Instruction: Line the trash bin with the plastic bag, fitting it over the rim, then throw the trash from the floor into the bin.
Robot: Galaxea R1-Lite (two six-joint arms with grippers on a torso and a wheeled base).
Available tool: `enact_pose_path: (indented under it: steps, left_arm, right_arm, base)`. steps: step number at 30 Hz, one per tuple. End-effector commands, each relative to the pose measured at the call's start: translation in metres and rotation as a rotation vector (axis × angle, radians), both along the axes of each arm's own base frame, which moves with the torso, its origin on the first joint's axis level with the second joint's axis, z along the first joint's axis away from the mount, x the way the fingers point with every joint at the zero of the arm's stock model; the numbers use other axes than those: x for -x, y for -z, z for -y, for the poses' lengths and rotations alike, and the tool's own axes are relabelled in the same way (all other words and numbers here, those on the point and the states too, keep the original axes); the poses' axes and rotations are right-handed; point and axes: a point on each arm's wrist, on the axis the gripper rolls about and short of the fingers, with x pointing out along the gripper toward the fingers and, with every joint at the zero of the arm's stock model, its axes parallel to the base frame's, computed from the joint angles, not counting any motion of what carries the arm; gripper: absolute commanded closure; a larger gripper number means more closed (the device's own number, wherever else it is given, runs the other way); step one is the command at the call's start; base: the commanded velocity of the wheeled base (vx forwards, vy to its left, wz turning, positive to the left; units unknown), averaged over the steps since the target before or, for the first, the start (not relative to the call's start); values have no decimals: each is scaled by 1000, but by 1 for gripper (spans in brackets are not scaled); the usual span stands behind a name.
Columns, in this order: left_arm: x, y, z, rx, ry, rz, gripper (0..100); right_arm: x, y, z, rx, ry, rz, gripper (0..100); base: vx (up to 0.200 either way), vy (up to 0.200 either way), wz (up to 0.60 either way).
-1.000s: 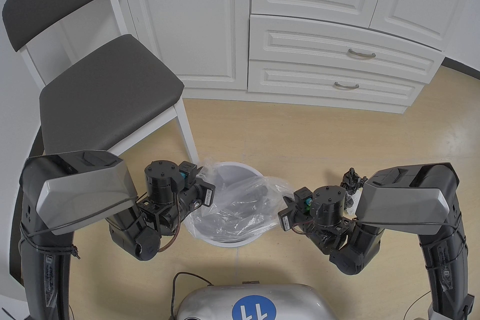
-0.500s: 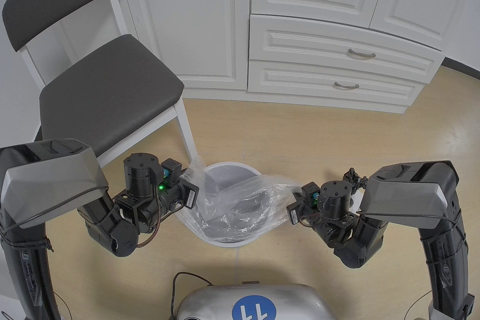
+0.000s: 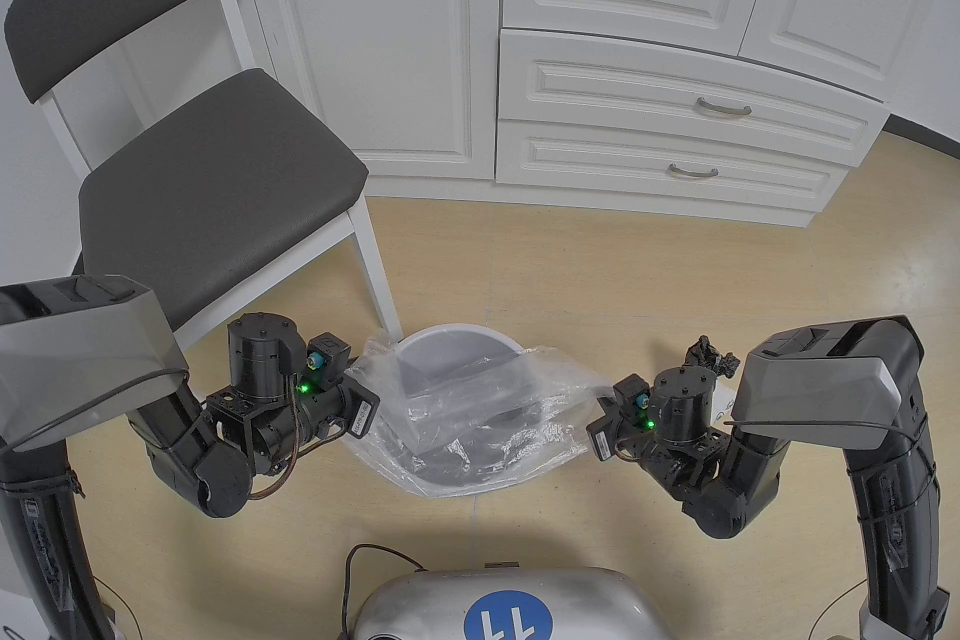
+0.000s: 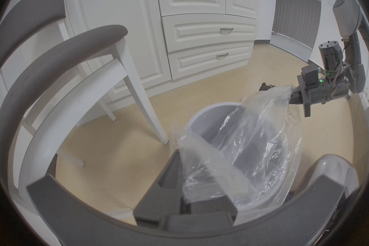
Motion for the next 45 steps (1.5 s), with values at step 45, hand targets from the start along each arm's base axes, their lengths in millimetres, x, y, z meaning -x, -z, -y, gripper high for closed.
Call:
enact_pose_path:
  steps: [45]
  left_arm:
    - [35,1,-24,-155,188,-239,100]
  right_arm:
    - [86,-2,16,366,-252,-235,100]
  base:
    - [0,0,0]
